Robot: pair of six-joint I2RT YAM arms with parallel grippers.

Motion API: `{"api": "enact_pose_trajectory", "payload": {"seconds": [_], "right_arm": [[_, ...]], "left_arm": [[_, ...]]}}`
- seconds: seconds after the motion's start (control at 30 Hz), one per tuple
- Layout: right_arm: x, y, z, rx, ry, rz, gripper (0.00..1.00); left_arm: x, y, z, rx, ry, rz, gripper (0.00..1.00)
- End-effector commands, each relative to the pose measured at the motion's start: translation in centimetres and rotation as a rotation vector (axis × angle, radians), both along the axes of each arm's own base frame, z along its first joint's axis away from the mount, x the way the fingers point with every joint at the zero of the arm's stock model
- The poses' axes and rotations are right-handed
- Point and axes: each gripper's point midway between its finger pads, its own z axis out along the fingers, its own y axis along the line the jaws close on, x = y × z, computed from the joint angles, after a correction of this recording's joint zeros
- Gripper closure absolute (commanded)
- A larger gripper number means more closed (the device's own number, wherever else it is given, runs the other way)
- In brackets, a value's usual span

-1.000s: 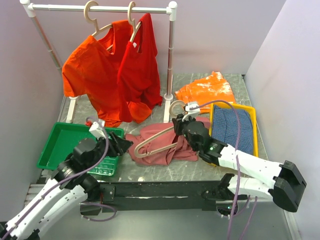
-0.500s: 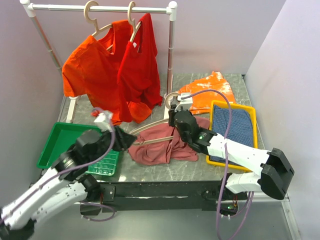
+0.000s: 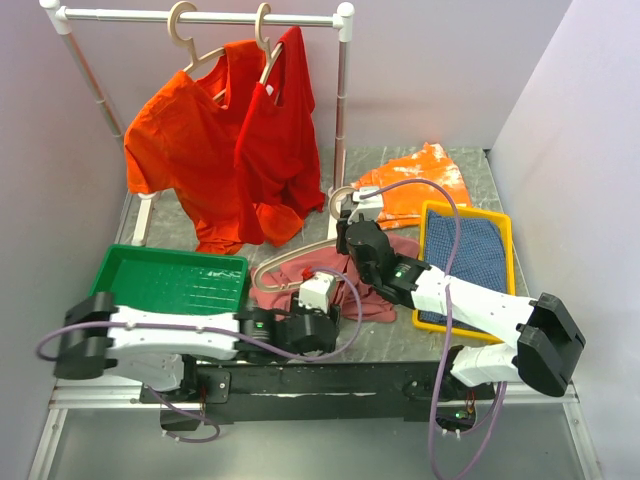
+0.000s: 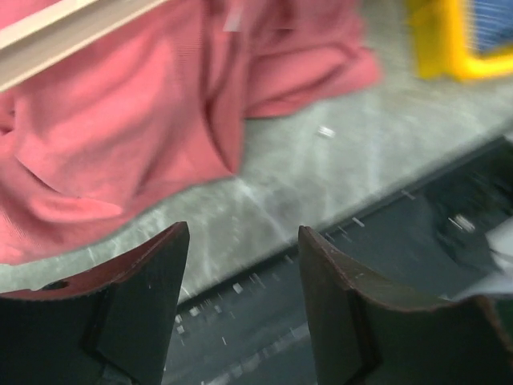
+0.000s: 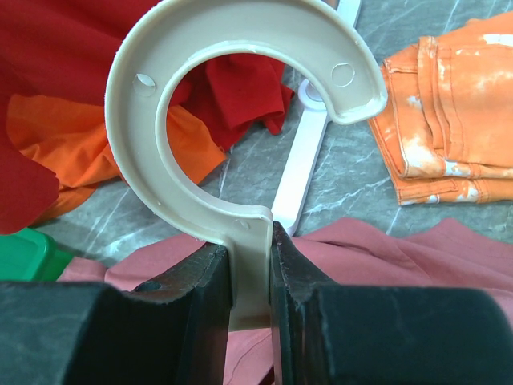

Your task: Place the t-shirt on the hanger

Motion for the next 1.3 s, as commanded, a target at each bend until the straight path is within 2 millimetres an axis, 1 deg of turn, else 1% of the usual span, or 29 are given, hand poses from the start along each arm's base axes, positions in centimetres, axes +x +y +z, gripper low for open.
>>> {"api": "enact_pose_trajectory", "payload": {"seconds": [0.0, 0.07, 0.1, 0.13, 0.2, 0.23, 0.27, 0.33, 0.37, 0.43, 0.47, 0.6, 0.67, 0.77, 0.8, 0.87, 0.9, 0.93, 0.97, 1.0, 1.03, 1.07, 1.1, 1.13, 1.17, 1.2, 1.23, 1.27], "right_arm": [[0.4, 0.6, 3.3, 0.086, -0.056, -0.009, 1.00], [0.3, 0.8, 3.4, 0.091, -0.056, -0.003, 1.00], [0.4, 0.7, 3.2, 0.085, -0.053, -0.004, 1.00], [0.3, 0.6, 3.3, 0.088, -0.054, -0.006, 1.00], [0.2, 0.4, 3.3, 0.091, -0.055, -0.006, 1.00], [0.1, 0.4, 3.3, 0.092, -0.057, -0.005, 1.00], [0.0, 0.3, 3.4, 0.096, -0.060, -0.003, 1.00], [-0.1, 0.3, 3.4, 0.096, -0.057, -0.002, 1.00], [-0.1, 0.2, 3.4, 0.095, -0.057, -0.003, 1.00], [-0.2, 0.1, 3.5, 0.096, -0.058, -0.003, 1.00], [-0.2, 0.0, 3.5, 0.096, -0.058, -0.003, 1.00], [-0.5, -0.1, 3.7, 0.101, -0.061, 0.004, 1.00], [-0.6, -0.2, 3.9, 0.106, -0.063, 0.007, 1.00], [-0.8, -0.2, 4.1, 0.116, -0.066, 0.016, 1.00], [-0.8, -0.2, 4.2, 0.120, -0.069, 0.016, 1.00], [-0.8, -0.2, 4.5, 0.123, -0.074, 0.015, 1.00], [-0.8, -0.3, 4.4, 0.117, -0.073, 0.014, 1.00], [-0.8, -0.4, 4.6, 0.118, -0.077, 0.012, 1.00], [-0.8, -0.4, 4.8, 0.117, -0.080, 0.011, 1.00], [-0.7, -0.4, 5.0, 0.116, -0.083, 0.008, 1.00], [-0.7, -0.5, 5.1, 0.112, -0.084, 0.004, 1.00], [-0.6, -0.5, 5.5, 0.117, -0.088, 0.001, 1.00], [-0.6, -0.5, 5.7, 0.120, -0.092, -0.002, 1.00], [-0.5, -0.6, 5.9, 0.119, -0.097, -0.007, 1.00], [-0.4, -0.6, 6.3, 0.126, -0.105, -0.016, 1.00], [-0.4, -0.8, 6.5, 0.126, -0.111, -0.022, 1.00], [-0.3, -1.0, 6.8, 0.127, -0.121, -0.032, 1.00], [-0.2, -1.3, 7.0, 0.136, -0.137, -0.044, 1.00]], "left_arm": [[2.7, -0.9, -1.4, -0.020, -0.043, 0.167, 0.38], [3.4, -1.8, -1.9, -0.035, -0.038, 0.176, 0.41], [3.4, -1.9, -2.5, -0.036, -0.020, 0.172, 0.44], [4.1, -1.6, -2.9, -0.037, -0.014, 0.196, 0.45], [4.7, -1.2, -4.2, -0.023, -0.004, 0.240, 0.46], [5.1, -1.0, -4.4, -0.022, -0.003, 0.257, 0.47], [5.1, -1.2, -4.8, -0.018, 0.000, 0.259, 0.47], [5.2, -1.9, -4.9, -0.034, 0.008, 0.253, 0.47], [5.2, -2.1, -5.7, -0.017, 0.014, 0.253, 0.46], [5.1, -2.7, -6.2, -0.002, 0.026, 0.244, 0.49], [5.0, -2.6, -7.1, 0.021, 0.034, 0.247, 0.50], [4.9, -1.9, -7.8, 0.019, 0.045, 0.285, 0.51], [5.2, -1.3, -7.5, 0.022, 0.023, 0.305, 0.53], [5.5, -0.6, -7.1, 0.032, 0.001, 0.323, 0.62], [5.7, -0.5, -6.9, 0.028, -0.003, 0.327, 0.71], [5.7, 0.1, -6.8, 0.029, -0.011, 0.340, 0.77], [5.8, 0.4, -6.7, 0.018, -0.008, 0.351, 0.88], [5.8, 0.7, -6.2, 0.002, -0.010, 0.359, 0.91], [5.8, 1.4, -6.4, 0.009, -0.013, 0.368, 0.99], [5.9, 1.7, -6.0, -0.009, -0.021, 0.382, 0.99], [6.0, 1.8, -4.8, -0.049, -0.029, 0.378, 0.99], [5.8, 2.6, -5.0, -0.059, -0.024, 0.389, 0.99], [5.9, 2.9, -4.6, -0.083, -0.030, 0.397, 0.99], [5.8, 3.1, -3.0, -0.147, -0.033, 0.398, 0.99], [5.6, 4.2, -3.4, -0.170, -0.020, 0.420, 0.99], [5.7, 4.5, -3.0, -0.209, -0.012, 0.428, 0.99], [5.7, 4.9, -1.5, -0.280, -0.010, 0.434, 0.99], [5.6, 5.8, -1.9, -0.298, -0.003, 0.447, 0.99]]}}
